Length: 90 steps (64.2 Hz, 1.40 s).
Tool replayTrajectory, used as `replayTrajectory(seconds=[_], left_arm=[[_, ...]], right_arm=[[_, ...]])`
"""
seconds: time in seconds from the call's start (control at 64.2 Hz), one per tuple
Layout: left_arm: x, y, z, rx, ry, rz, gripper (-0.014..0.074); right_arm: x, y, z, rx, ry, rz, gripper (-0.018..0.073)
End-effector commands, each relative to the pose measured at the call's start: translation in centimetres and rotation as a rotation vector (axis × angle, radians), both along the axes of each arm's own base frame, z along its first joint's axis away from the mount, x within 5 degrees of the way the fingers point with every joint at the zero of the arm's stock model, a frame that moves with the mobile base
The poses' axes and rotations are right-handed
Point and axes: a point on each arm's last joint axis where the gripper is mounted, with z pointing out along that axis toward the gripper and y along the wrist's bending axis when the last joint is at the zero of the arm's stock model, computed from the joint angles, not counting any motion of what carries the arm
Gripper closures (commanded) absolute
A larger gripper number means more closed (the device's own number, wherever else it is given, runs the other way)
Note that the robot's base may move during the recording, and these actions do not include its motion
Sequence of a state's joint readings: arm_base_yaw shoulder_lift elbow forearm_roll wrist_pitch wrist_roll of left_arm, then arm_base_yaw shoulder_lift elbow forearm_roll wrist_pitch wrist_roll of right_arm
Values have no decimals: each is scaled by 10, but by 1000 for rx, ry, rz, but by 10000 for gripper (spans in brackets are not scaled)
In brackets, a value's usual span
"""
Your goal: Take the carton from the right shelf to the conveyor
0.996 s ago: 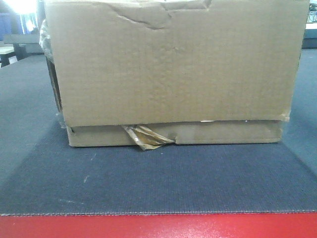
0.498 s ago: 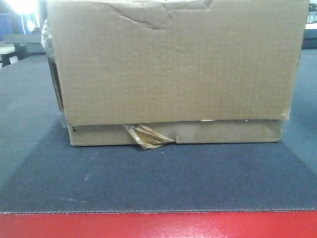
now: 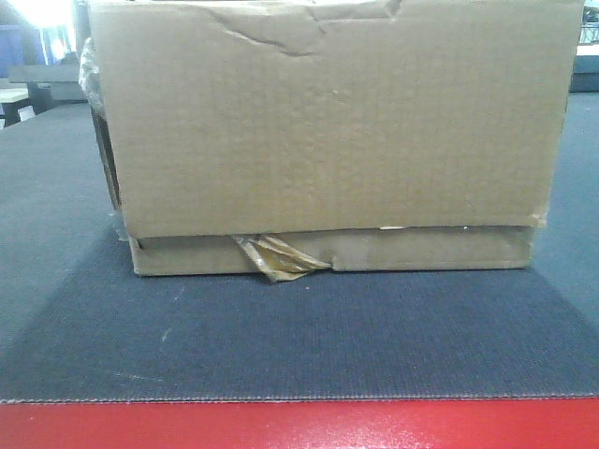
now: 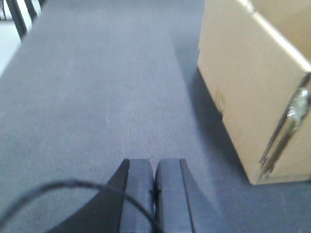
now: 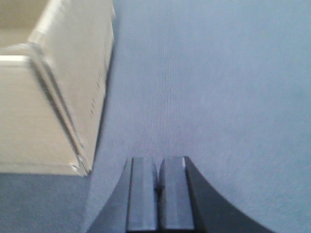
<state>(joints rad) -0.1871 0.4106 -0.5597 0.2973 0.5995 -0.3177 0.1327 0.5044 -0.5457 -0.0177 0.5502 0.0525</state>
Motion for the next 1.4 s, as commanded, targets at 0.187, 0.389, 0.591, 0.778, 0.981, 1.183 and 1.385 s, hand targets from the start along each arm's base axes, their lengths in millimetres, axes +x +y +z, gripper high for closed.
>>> replayTrajectory(seconds=[0.187,0.389,0.591,0.778,0.981,1.183,1.385], left_arm=[[-48,9,11,-36,-243,2,603],[-60,11,12,-47,-299,2,603],[-61,12,12,-47,-303,3,603],[-61,12,12,-47,-303,3,603],[-61,12,12,-47,-303,3,603],[-61,13,10,-34,-281,14,603],[-59,8,5,71,-277,1,603]], right_arm=[[-64,-9,13,-43,-356,15,628],[-84,-12,17,-29,-473,10,628],[-85,-12,18,-27,-488,10,628],[-85,-12,18,-27,-488,10,628],[-85,-12,18,-27,-488,10,628],[-85,-12,18,-27,-488,10,628],[-85,-12,18,-27,-488,10,628]])
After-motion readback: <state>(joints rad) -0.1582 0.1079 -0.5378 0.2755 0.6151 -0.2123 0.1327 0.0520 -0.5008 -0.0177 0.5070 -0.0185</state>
